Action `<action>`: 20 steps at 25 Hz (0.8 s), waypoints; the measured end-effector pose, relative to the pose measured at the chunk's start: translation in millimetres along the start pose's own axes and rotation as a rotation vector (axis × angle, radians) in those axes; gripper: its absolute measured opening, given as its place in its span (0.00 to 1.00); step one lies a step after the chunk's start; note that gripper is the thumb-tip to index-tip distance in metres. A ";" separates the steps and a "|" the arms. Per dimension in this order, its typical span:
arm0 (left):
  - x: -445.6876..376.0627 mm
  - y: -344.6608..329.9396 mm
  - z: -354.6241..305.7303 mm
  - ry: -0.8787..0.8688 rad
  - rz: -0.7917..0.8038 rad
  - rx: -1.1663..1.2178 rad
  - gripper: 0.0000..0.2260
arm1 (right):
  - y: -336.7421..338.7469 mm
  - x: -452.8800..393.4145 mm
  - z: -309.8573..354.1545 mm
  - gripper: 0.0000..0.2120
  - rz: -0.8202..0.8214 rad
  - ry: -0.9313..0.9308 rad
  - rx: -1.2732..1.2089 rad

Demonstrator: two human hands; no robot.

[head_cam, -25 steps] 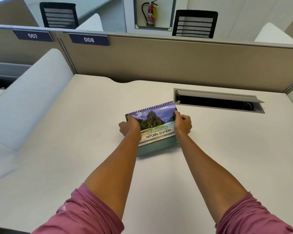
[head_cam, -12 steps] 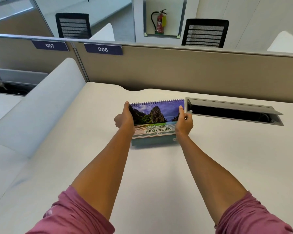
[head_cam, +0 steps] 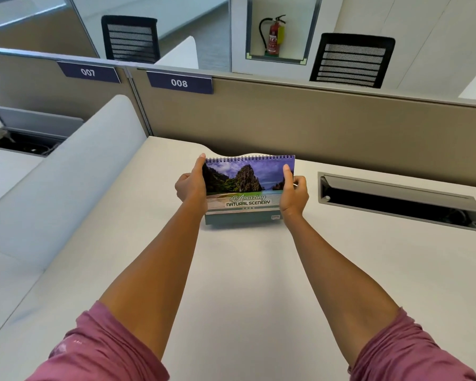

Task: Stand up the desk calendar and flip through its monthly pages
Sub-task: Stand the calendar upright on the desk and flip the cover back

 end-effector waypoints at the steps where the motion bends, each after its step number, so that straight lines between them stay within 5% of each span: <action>1: -5.9 -1.1 -0.1 -0.005 0.008 0.000 0.24 | -4.5 -3.2 3.0 0.21 0.003 0.009 -0.002; 20: -38.2 -8.3 -0.8 -0.087 0.058 -0.005 0.24 | -37.5 -27.5 -7.2 0.17 0.126 0.011 0.021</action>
Point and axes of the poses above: each hand's wrist, its own x-axis away from the middle knuckle, its own y-axis out of the back of the hand, z = x × y, the point moved 9 cm from there along -x, towards the middle knuckle, and after that the axes turned 13 degrees about -y, right-handed, at the moved point
